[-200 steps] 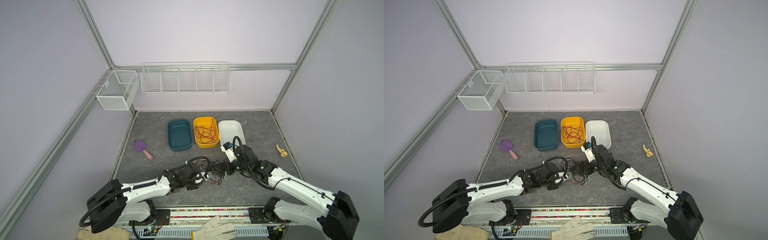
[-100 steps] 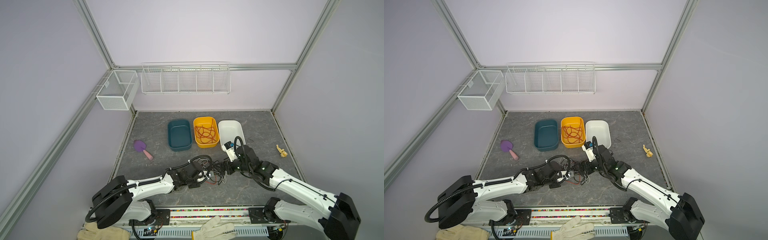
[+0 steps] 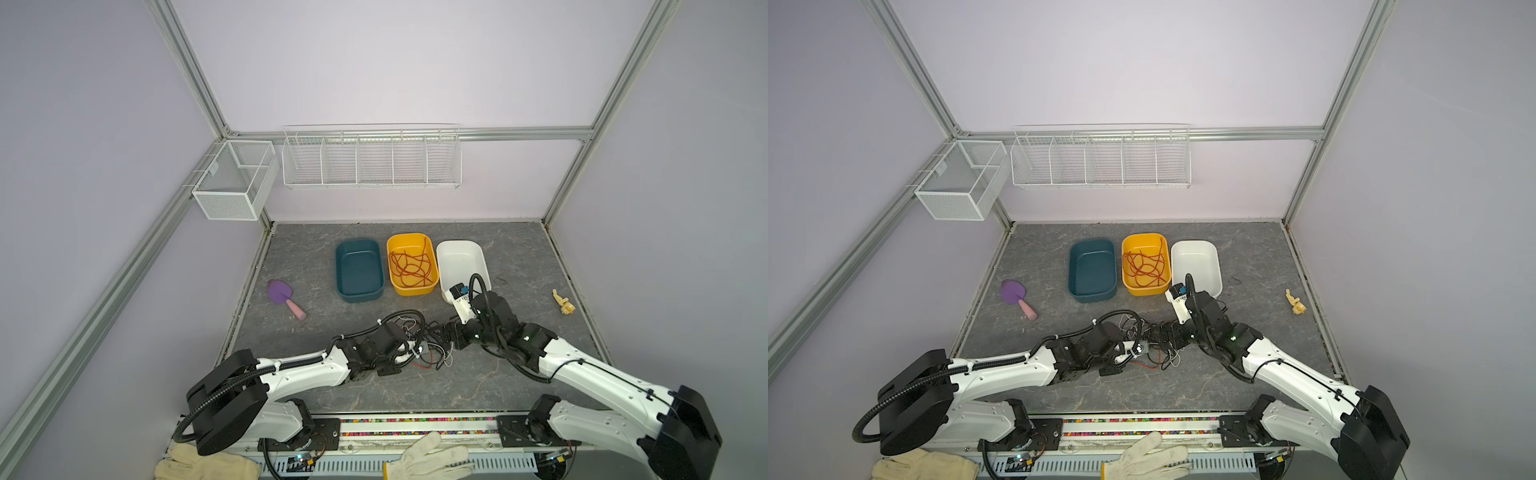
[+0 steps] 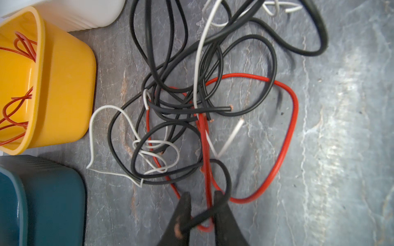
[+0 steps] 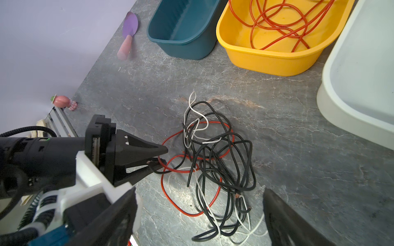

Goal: Untangle the cables
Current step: 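Pinch a red wire with the left gripper while the right gripper grasps the bundle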

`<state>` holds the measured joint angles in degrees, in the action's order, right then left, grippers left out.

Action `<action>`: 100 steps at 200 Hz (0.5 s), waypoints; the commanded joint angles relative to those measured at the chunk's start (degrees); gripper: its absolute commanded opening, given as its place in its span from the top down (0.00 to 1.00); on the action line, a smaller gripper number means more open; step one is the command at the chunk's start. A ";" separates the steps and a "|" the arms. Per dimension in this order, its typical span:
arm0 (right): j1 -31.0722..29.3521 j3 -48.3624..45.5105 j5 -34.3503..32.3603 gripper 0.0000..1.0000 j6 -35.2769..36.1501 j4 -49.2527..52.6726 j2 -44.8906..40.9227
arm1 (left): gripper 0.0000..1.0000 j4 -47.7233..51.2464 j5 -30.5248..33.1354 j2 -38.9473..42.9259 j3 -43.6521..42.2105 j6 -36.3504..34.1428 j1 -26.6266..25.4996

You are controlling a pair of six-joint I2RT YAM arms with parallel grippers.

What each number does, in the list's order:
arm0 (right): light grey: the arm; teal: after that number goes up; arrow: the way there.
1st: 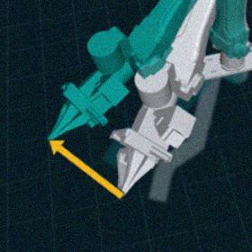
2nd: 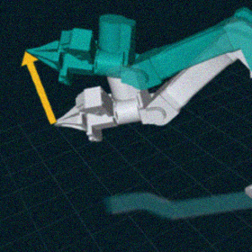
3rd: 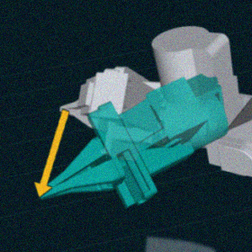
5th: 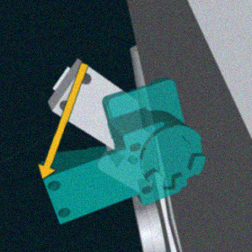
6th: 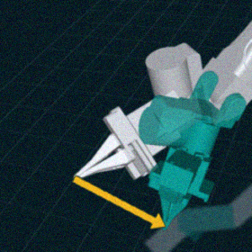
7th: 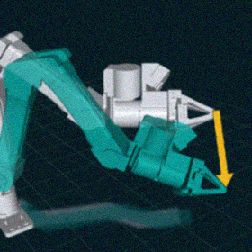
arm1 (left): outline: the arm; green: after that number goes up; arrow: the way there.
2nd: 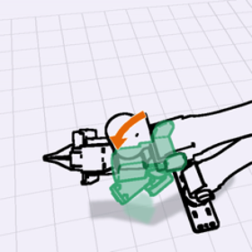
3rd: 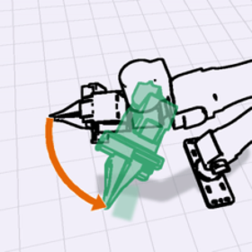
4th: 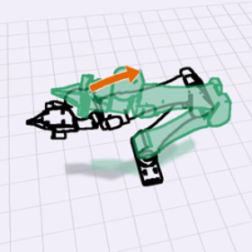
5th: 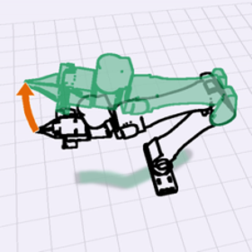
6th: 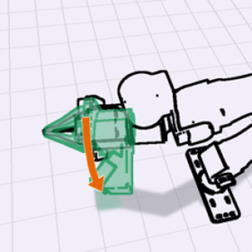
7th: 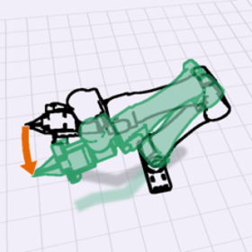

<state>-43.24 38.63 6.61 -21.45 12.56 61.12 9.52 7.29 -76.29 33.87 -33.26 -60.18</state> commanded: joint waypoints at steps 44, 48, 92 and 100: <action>-0.47 -1.23 -1.09 0.07 -0.52 -1.04 -1.37 | 0.90 0.21 -0.68 -0.01 1.46 -1.38 -0.01; -0.52 -1.28 -1.07 0.07 -0.52 -1.04 -1.35 | 0.91 0.24 -0.72 0.02 1.42 -1.37 -0.02; -0.68 -1.06 -0.55 0.07 -0.56 -1.30 -0.57 | 1.00 1.02 -0.93 1.43 1.29 -0.53 -0.02; -0.69 -1.10 -0.46 0.07 -0.52 -1.31 -0.43 | 1.00 1.10 -0.96 1.75 1.12 -0.41 -0.02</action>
<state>-43.31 38.61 5.82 -21.45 12.56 60.55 9.80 7.22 -76.12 33.89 -33.39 -60.16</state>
